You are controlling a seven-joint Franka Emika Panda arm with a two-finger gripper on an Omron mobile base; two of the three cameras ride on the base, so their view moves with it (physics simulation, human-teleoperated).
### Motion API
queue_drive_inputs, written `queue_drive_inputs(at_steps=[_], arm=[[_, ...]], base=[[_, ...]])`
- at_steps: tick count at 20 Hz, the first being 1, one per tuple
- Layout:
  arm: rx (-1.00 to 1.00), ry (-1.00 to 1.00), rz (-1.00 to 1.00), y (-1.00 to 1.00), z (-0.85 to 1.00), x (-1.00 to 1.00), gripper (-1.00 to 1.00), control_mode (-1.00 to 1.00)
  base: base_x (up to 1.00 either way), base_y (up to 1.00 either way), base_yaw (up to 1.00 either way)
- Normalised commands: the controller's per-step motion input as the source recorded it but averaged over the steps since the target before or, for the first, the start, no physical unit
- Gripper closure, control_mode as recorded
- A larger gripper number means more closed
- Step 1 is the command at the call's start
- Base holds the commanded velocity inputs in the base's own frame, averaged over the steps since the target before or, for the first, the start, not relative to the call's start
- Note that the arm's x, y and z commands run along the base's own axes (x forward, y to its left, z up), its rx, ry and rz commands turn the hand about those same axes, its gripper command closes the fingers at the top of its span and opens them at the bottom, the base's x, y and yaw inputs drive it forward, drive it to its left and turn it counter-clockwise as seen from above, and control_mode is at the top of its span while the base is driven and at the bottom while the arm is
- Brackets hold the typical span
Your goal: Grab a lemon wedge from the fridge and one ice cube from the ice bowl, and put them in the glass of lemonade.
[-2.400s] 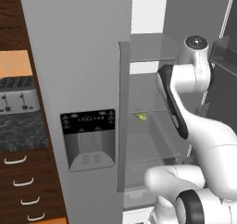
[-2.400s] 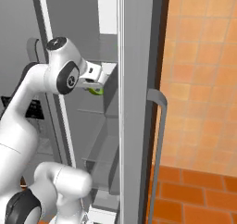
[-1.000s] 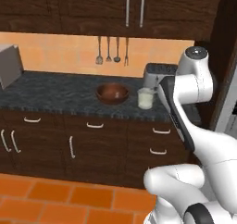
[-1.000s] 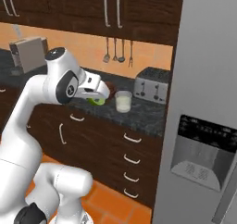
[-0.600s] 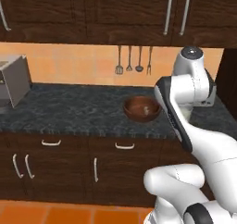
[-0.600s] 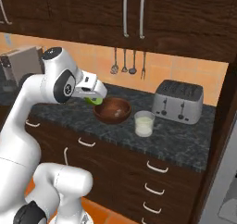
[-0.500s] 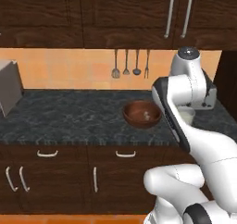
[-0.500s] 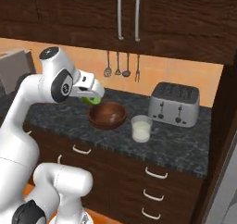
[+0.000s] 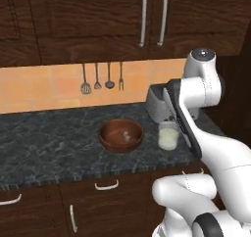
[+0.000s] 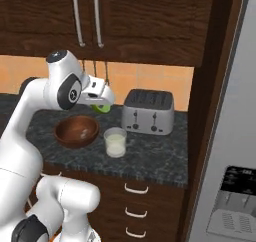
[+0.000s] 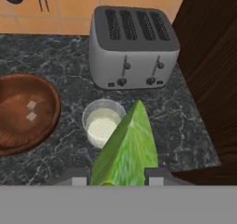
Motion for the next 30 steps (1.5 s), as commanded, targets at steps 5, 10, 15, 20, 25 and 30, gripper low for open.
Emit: queue_drive_inputs(at_steps=[5,10,15,20,25,30], arm=[[0.0,0.0,0.0,0.0,0.0,0.0,1.0,1.0],[0.0,0.0,0.0,0.0,0.0,0.0,1.0,1.0],[0.0,0.0,0.0,0.0,0.0,0.0,1.0,1.0],[0.28,0.29,-0.02,-0.79,-0.61,0.3,1.0,-1.0],[0.36,0.39,-0.04,-1.0,-0.93,0.48,1.0,-1.0],[0.17,0.3,-0.12,-0.95,-0.66,0.62,1.0,-1.0]], base=[[0.22,0.73,-0.18],[0.47,0.5,-0.09],[0.87,-0.13,-0.01],[0.1,-0.15,0.0],[0.0,0.0,0.0],[0.0,0.0,0.0]])
